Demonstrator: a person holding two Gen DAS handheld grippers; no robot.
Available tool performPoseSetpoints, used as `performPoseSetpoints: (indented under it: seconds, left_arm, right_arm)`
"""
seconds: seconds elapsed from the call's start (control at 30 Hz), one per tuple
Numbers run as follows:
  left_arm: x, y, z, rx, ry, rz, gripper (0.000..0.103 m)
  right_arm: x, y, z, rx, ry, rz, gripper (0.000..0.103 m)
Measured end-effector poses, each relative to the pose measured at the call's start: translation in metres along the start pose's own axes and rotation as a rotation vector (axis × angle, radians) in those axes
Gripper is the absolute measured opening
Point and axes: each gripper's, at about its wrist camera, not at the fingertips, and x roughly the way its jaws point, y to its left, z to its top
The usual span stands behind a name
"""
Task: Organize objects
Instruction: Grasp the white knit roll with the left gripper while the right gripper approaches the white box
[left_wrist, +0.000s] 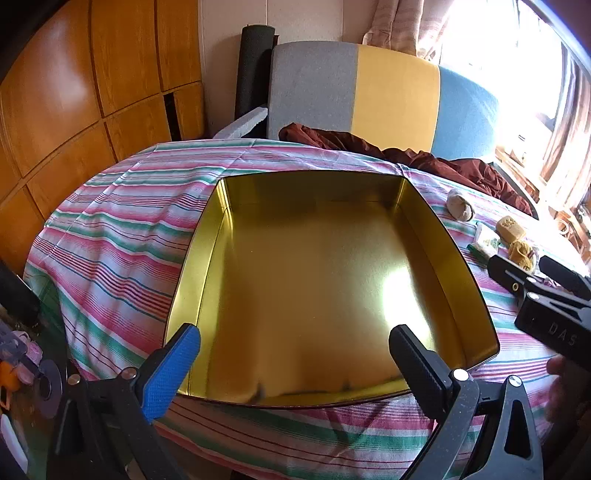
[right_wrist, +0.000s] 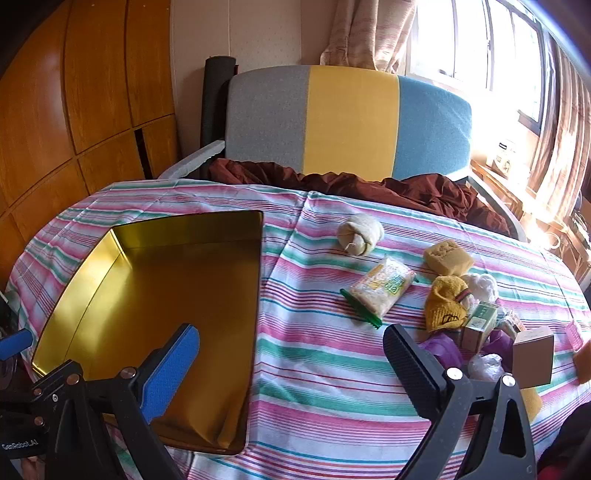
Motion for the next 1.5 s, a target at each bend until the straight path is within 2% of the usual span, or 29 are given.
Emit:
performPoseSetpoints:
  seconds: [0.2,0.3,0.4,0.53,0.63,0.8,0.87,0.93,1.1,1.3,1.5]
  left_arm:
    - [0.004,-0.016,0.007,0.049,0.004,-0.044,0.103]
    - [0.004,-0.027,0.012,0.059,0.013,-0.110,0.103]
    - [0.004,-0.040,0.018,0.076,0.004,-0.117,0.103]
    - [0.009,-0.057,0.035,0.098,0.014,-0.145,0.103]
    - [0.012,-0.074,0.052,0.140,-0.008,-0.139,0.103]
    - [0.023,-0.110,0.081,0.212,-0.022,-0.176,0.103]
    - [0.031,-0.128,0.093,0.245,-0.023,-0.180,0.103]
    - [0.040,-0.144,0.102,0.274,-0.024,-0.177,0.103]
    - [0.070,-0.182,0.121,0.329,-0.002,-0.180,0.103]
    - [0.109,-0.227,0.143,0.390,0.040,-0.197,0.103]
    - [0.152,-0.261,0.161,0.430,0.079,-0.177,0.103]
  right_arm:
    - [0.000,-0.053,0.012,0.062,0.000,-0.063,0.102]
    - [0.002,-0.083,0.018,0.107,0.014,-0.085,0.102]
    - [-0.003,-0.118,0.027,0.132,0.003,-0.123,0.102]
    - [-0.010,-0.170,0.043,0.168,-0.048,-0.204,0.102]
    - [-0.008,-0.209,0.047,0.229,-0.078,-0.239,0.102]
    - [0.000,-0.255,0.033,0.358,-0.093,-0.241,0.102]
    - [0.006,-0.266,0.029,0.417,-0.065,-0.228,0.102]
    - [0.004,-0.276,0.028,0.466,-0.076,-0.204,0.102]
    - [0.004,-0.286,0.024,0.522,-0.061,-0.183,0.102]
    - [0.010,-0.286,0.022,0.523,-0.026,-0.168,0.102]
    - [0.012,-0.287,0.022,0.517,-0.015,-0.155,0.102]
